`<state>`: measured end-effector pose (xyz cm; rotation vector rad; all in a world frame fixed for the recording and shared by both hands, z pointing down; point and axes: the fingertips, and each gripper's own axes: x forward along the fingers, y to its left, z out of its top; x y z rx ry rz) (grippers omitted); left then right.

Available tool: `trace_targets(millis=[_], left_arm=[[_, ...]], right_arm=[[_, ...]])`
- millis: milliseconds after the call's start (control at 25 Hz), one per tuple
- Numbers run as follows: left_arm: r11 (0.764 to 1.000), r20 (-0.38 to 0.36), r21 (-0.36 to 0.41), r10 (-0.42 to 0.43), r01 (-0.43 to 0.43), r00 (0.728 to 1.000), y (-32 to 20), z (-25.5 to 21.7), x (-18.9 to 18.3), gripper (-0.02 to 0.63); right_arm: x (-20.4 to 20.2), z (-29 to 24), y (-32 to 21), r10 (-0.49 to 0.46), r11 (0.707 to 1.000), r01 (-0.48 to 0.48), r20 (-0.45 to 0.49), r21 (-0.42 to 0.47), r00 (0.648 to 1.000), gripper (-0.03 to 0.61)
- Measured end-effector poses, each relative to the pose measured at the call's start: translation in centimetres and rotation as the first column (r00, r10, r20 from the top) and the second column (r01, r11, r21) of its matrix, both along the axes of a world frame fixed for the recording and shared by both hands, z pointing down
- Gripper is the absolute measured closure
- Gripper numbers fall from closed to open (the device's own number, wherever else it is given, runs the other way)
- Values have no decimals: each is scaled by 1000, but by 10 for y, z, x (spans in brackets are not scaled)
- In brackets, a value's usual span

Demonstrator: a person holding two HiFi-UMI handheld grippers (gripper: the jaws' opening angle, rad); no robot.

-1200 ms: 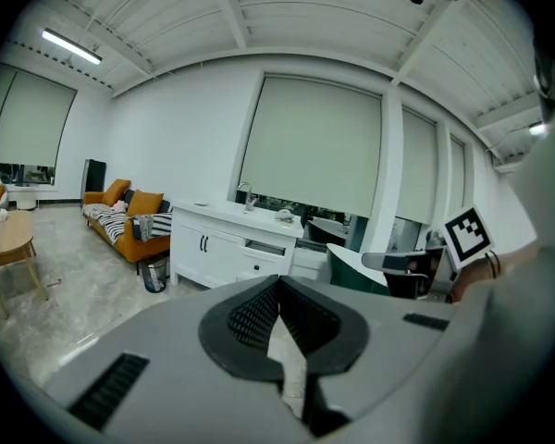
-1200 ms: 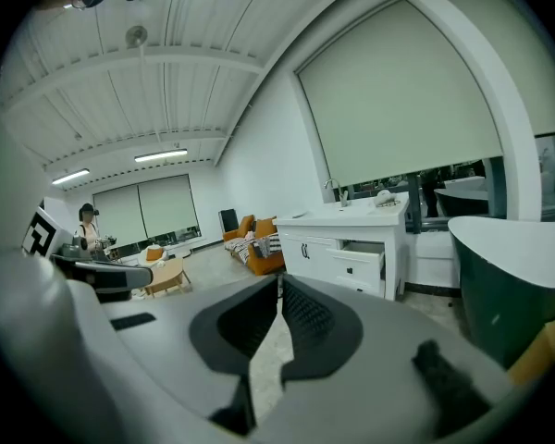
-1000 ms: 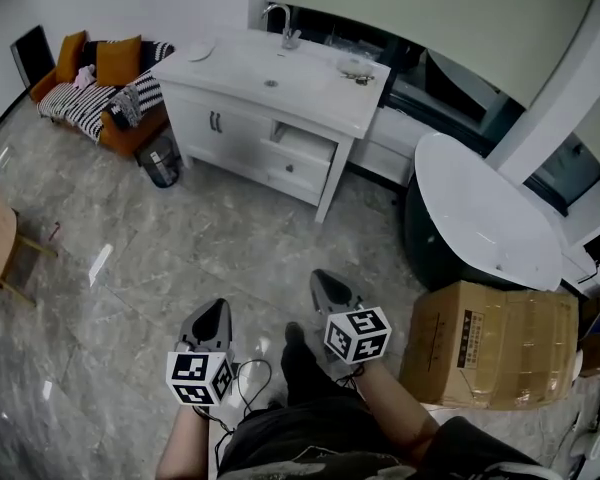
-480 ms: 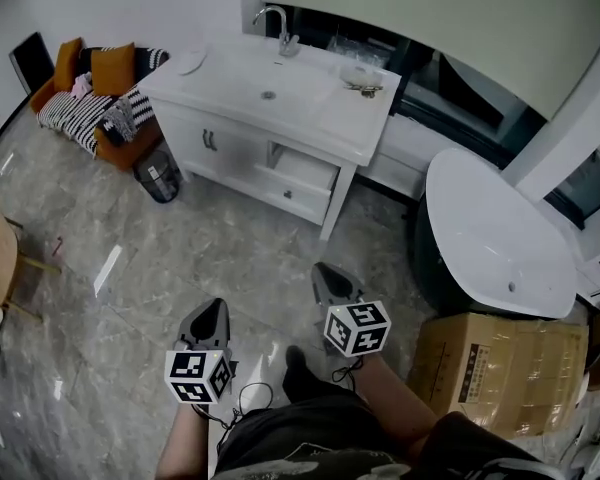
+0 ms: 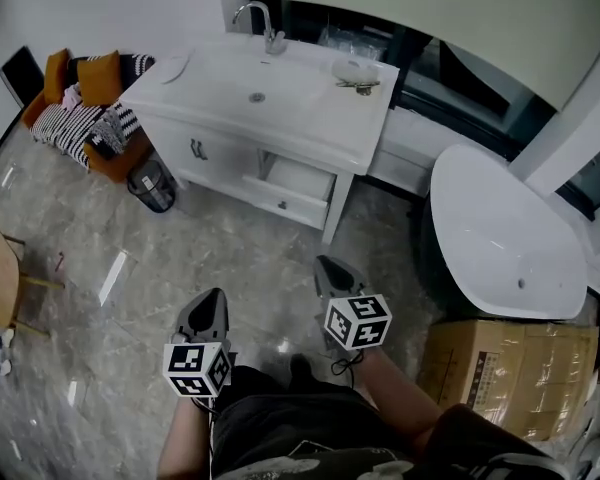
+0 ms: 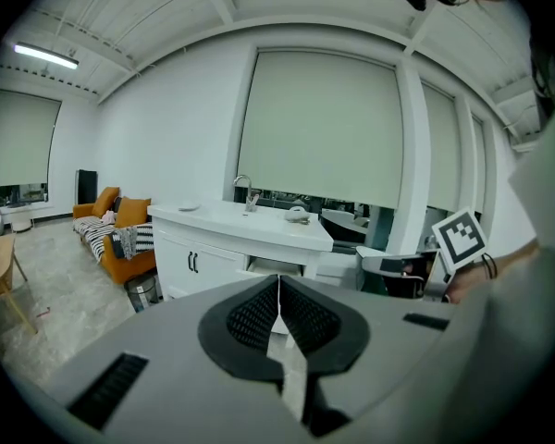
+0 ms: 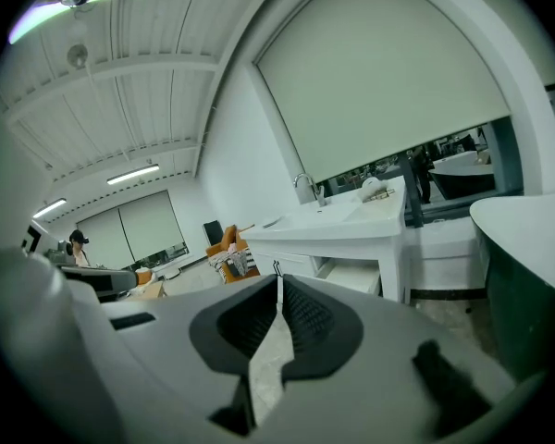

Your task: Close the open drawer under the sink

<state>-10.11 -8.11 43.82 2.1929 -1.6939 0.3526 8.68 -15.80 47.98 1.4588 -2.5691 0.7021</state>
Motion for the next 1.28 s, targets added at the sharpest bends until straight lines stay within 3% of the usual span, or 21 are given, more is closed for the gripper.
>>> trace_targets(millis=[240,520,720,920,1280], left_arm=[[999,-13,-33,16,-16,1000,-29,16,-15,598],[991,-34,-63,117,-119,993,-100,42,-26,598],[972,-68,-111,203,-209,977,-161,64,-44,598],[940,-84,-171,285,-295,955,-220,96,-63,598],[846,-93,-244,465,-473,880,-293,154,-79,598]], right_arm=[[-13,13,-17,10,1000,-10,-21,-23,1000,548],[-13,38,-59,140,988,-144,-57,-59,988,548],[-26,63,-93,257,958,-268,-103,-103,961,548],[-43,94,-127,378,907,-398,-155,-137,913,548],[-93,157,-181,476,830,-528,-265,-179,839,546]])
